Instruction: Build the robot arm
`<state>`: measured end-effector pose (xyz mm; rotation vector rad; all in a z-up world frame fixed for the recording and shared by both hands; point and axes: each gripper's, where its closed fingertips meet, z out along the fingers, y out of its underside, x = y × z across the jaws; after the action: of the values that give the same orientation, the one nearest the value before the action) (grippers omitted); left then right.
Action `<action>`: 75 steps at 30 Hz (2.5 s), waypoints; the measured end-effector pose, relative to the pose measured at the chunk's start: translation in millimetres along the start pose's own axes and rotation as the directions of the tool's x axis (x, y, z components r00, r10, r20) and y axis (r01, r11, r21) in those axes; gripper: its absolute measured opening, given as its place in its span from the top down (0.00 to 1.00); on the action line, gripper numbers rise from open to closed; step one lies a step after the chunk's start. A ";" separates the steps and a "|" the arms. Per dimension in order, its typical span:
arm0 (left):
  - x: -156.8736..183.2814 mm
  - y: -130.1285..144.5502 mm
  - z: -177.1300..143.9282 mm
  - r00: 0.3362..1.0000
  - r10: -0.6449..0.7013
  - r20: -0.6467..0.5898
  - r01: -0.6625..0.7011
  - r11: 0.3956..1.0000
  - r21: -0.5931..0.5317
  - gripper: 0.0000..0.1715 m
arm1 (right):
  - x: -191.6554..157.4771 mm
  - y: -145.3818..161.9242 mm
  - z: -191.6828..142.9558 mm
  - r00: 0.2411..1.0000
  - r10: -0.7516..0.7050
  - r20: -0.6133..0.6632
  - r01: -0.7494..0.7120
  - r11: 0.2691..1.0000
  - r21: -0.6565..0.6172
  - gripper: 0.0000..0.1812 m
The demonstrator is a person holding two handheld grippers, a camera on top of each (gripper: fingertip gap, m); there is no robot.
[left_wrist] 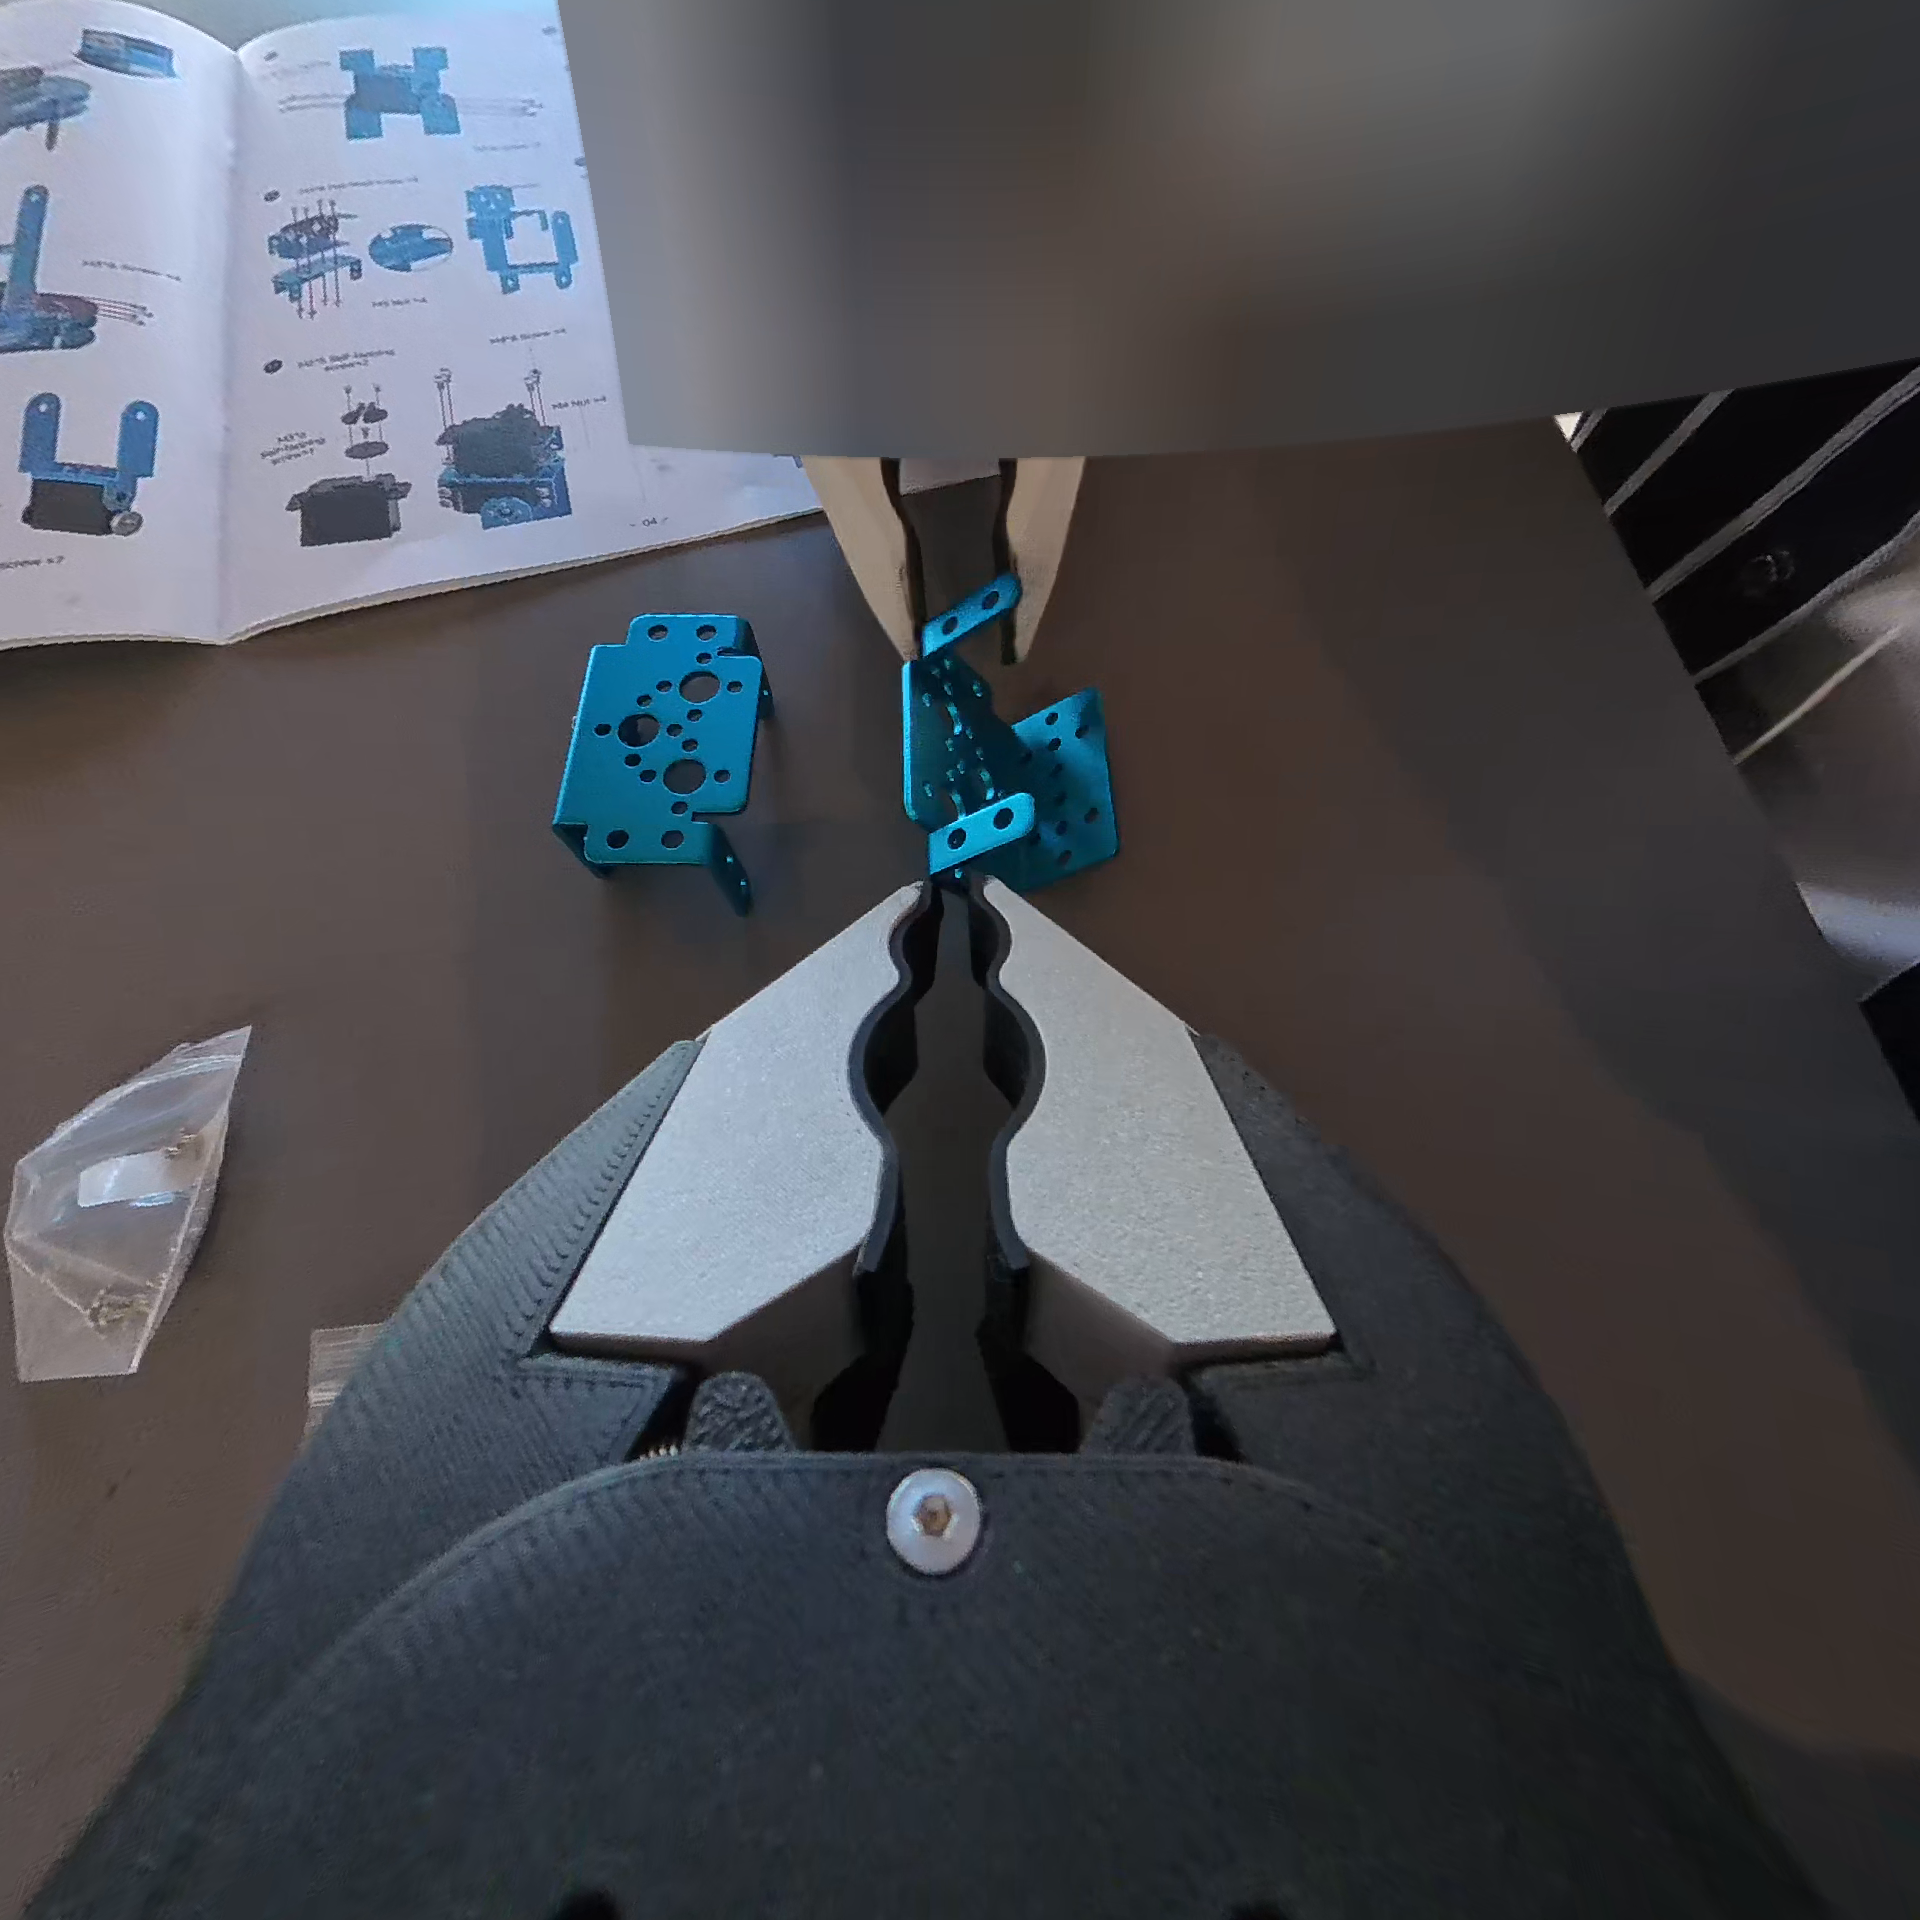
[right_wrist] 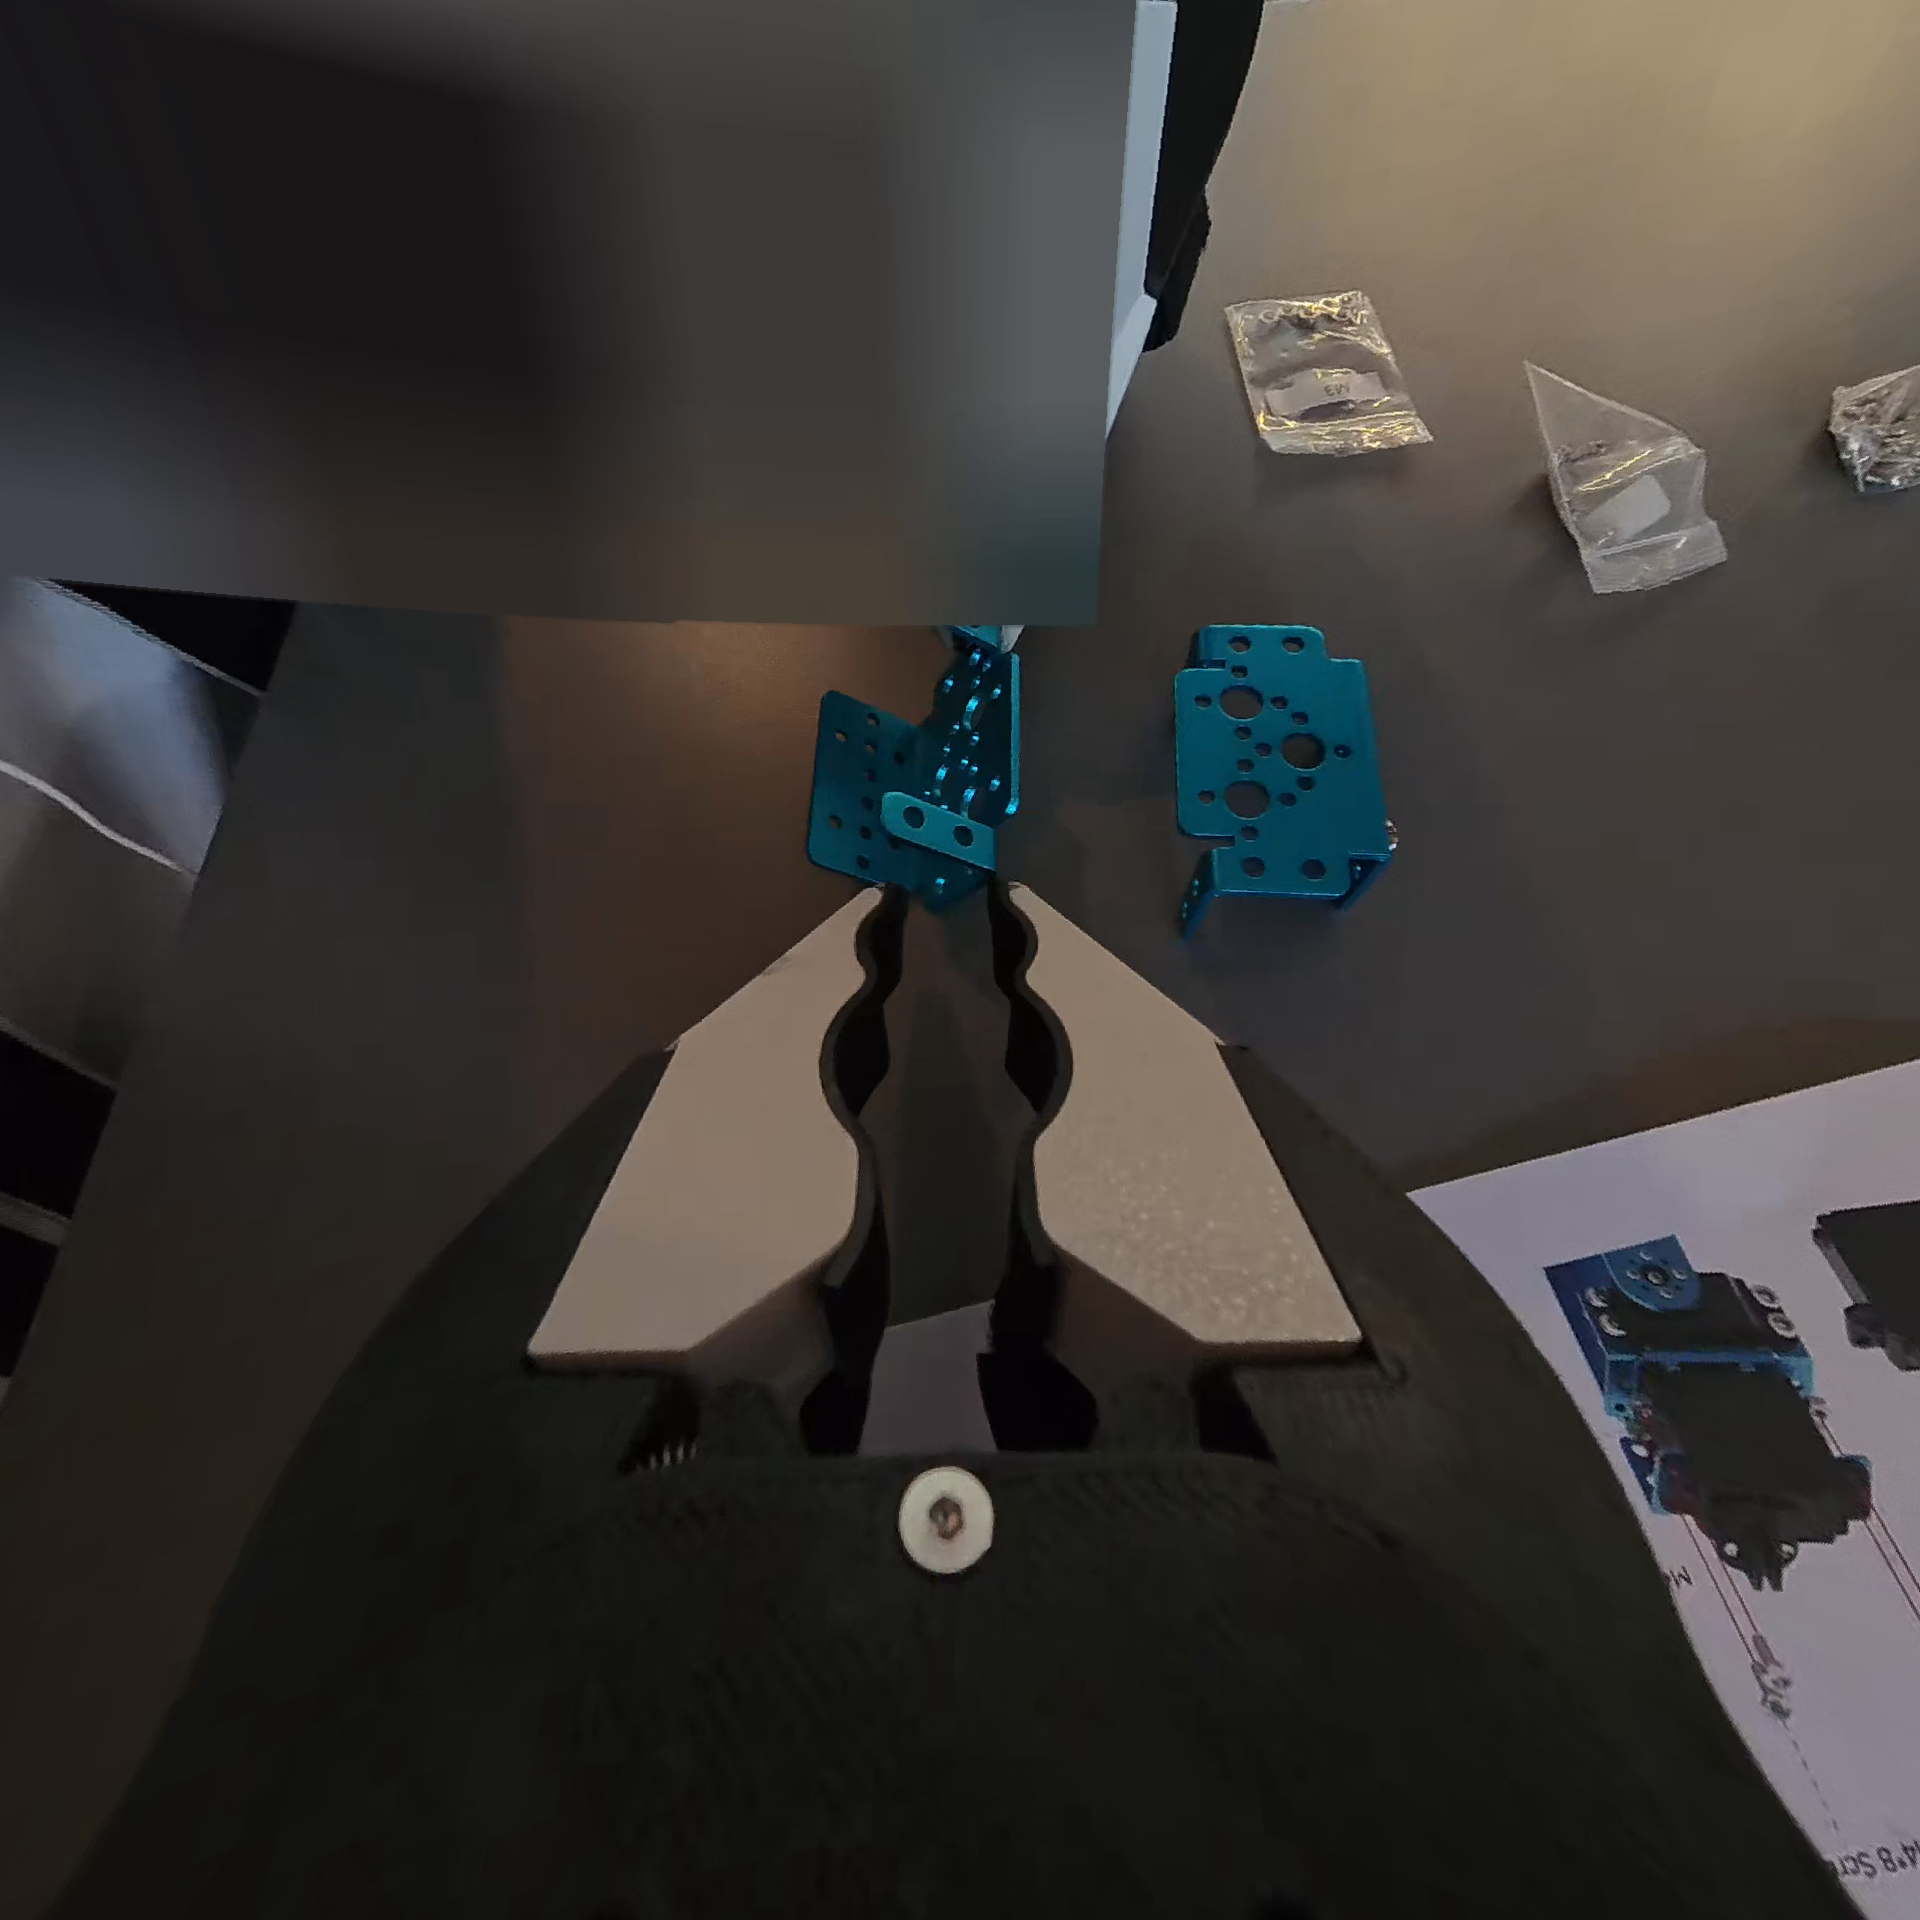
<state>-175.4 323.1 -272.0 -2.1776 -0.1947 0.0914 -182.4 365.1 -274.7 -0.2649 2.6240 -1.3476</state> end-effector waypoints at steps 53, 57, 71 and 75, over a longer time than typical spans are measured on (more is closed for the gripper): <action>-66.0 -17.4 -9.2 0.976 0.018 0.216 -0.033 0.998 0.062 0.99 | 65.3 -23.8 -17.7 0.980 0.073 -0.186 -0.042 0.985 0.165 0.99; -64.8 -17.9 -9.2 0.977 0.014 0.211 -0.029 0.997 0.068 0.99 | 67.6 -23.6 -17.9 0.979 0.096 -0.182 -0.062 0.981 0.183 0.99; -64.8 -16.5 -8.4 0.972 0.028 0.232 -0.047 0.996 0.074 0.99 | 67.6 -23.9 -18.2 0.976 0.076 -0.205 -0.038 0.982 0.183 0.99; -62.9 -16.7 -7.7 0.975 0.028 0.222 -0.047 0.996 0.078 0.99 | 68.5 -24.3 -19.1 0.974 0.077 -0.212 -0.037 0.981 0.188 0.99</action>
<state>-238.0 315.4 -254.4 -2.0866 -0.2711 0.3583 -251.4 349.9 -249.2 -0.0143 2.6289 -1.6718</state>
